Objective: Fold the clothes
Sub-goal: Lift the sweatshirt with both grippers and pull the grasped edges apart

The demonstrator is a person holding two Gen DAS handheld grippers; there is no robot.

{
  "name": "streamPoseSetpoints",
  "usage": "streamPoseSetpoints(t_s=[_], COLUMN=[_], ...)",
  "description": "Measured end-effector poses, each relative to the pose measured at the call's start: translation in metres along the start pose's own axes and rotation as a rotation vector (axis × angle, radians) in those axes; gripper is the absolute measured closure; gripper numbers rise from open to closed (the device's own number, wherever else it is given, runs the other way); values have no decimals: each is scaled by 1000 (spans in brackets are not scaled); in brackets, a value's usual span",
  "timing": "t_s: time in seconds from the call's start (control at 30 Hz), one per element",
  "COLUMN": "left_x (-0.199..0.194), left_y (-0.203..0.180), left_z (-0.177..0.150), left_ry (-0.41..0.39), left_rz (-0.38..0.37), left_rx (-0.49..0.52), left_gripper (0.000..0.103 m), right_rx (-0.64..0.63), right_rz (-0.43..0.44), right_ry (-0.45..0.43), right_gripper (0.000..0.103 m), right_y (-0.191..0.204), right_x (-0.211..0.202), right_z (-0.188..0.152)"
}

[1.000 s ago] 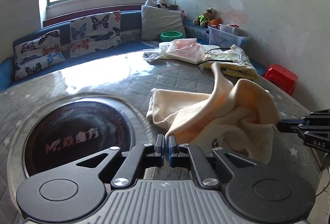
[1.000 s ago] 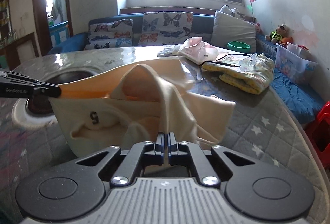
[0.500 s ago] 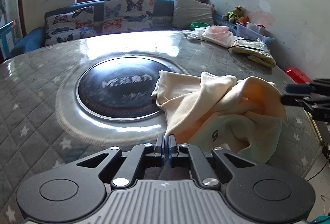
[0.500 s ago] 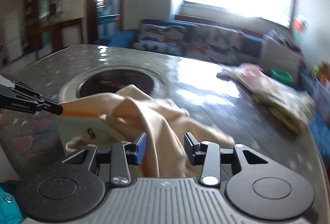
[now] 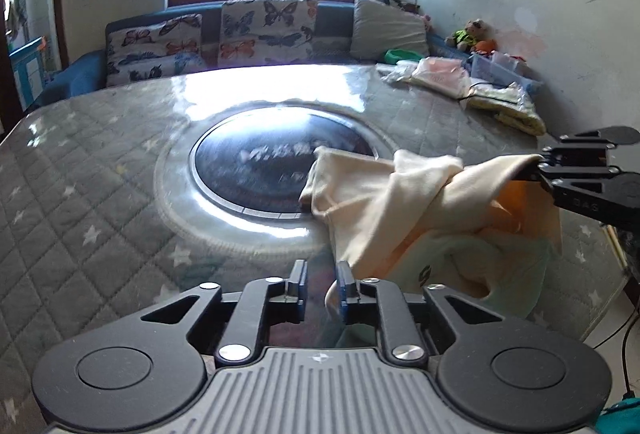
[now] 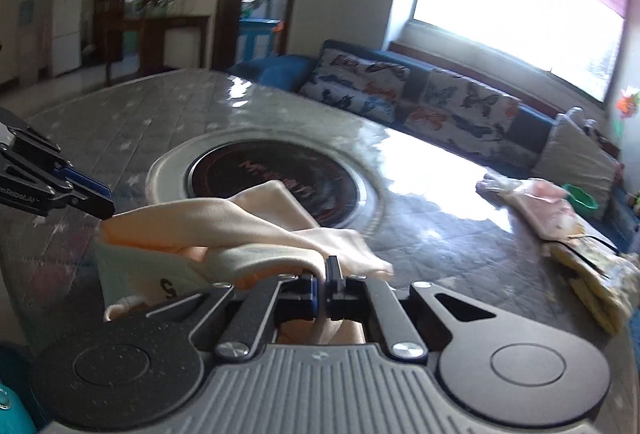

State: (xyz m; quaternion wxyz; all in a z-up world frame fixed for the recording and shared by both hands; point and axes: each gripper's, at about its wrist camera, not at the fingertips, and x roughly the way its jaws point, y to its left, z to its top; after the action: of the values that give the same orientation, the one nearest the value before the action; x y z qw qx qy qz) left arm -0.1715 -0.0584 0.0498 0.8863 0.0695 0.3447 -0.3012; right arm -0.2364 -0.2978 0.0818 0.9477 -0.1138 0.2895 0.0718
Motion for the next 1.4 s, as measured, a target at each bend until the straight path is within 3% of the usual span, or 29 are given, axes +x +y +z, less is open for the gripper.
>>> streamPoseSetpoints(t_s=[0.27,0.4,0.5,0.63,0.67,0.7,0.73,0.83,1.0,1.27,1.4], left_x=[33,59,79,98,101,105,108,106,70,5,-11], left_y=[-33,-55,-68,-83,-85,-84,-84,-73,-31,64,99], left_z=[46,61,63,57,55,52,50,45,46,25,6], left_ry=[-46,-2,50,91,98,108,118,111,5,-59,-18], left_rz=[-93,-158,-197,-206,-204,-203,-201,-202,-131,110,199], left_rx=[70,109,128,169,178,183,188,143,12,-206,-270], left_gripper=[53,48,38,37,38,50,72,91,93,93,93], right_rx=[215,330,397,396,382,361,340,305,255,290,392], right_rz=[-181,-248,-319,-226,-219,-217,-214,-173,-144,-90,-36], right_ry=[1,64,149,219,221,214,207,177,123,92,90], right_gripper=[100,99,92,84,81,73,66,65,60,63,68], right_y=[-38,-59,-74,-79,-78,-75,-72,-68,-68,-82,-107], right_x=[-59,-70,-66,-65,-66,-70,-74,-82,-84,-45,-15], right_z=[-30,-53,-71,-84,-84,-82,-80,-71,-56,-37,-30])
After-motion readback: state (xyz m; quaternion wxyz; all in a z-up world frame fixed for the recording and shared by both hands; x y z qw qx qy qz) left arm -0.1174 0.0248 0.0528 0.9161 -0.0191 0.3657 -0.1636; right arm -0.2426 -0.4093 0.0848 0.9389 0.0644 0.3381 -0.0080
